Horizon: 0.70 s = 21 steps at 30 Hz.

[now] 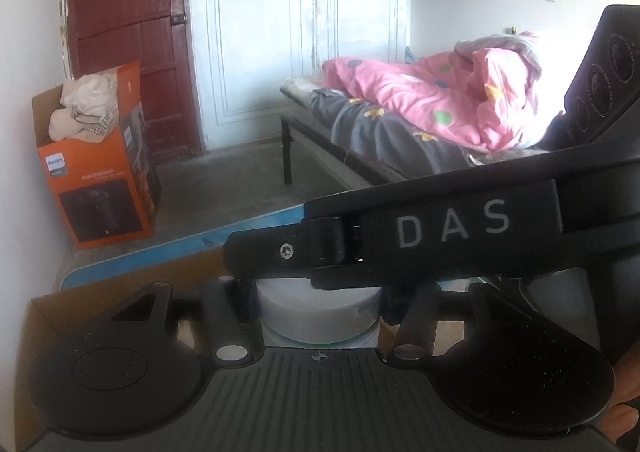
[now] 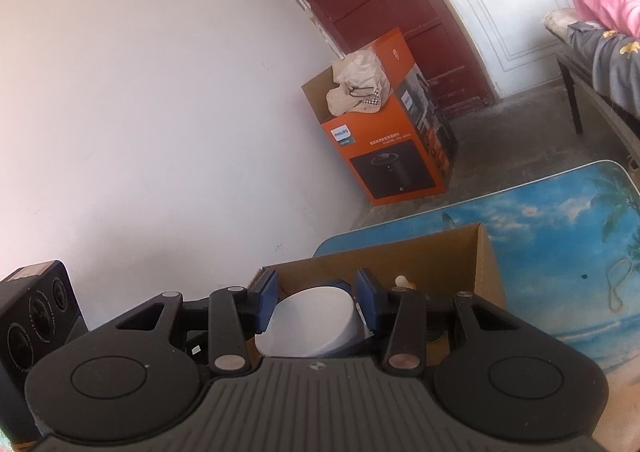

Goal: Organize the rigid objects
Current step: 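Carry the white supplement bottle into the box and open the right tool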

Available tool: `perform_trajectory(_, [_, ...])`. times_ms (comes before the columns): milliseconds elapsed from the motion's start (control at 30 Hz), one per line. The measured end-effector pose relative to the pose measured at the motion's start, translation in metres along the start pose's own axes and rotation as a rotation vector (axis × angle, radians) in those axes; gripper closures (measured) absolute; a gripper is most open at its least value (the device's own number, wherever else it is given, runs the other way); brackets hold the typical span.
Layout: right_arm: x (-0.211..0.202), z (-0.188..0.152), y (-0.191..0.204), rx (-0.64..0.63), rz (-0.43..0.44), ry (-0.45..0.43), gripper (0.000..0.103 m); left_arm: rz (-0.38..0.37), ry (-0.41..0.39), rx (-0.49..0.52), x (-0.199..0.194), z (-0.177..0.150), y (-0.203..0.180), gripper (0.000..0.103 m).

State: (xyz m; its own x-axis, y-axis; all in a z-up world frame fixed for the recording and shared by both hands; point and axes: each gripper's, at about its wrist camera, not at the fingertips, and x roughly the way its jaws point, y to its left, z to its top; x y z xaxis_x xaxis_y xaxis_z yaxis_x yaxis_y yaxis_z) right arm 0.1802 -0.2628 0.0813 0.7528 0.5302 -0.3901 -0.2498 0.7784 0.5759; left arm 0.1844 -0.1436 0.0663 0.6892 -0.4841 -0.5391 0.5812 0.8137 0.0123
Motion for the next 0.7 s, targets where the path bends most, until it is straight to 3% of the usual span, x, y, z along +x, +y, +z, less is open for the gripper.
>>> perform_trajectory(167, [0.017,-0.010,-0.021,0.016,-0.020,0.048,0.057,-0.017,0.059,-0.045,0.020,-0.014,0.003,0.050])
perform_trajectory(433, [0.026,-0.020,-0.029,-0.052,-0.061,0.080,0.057,-0.018,0.062,-0.066,0.031,-0.025,0.008,0.050])
perform_trajectory(700, [0.020,-0.027,-0.028,-0.070,-0.068,0.090,0.056,-0.015,0.061,-0.058,0.024,-0.029,0.005,0.040])
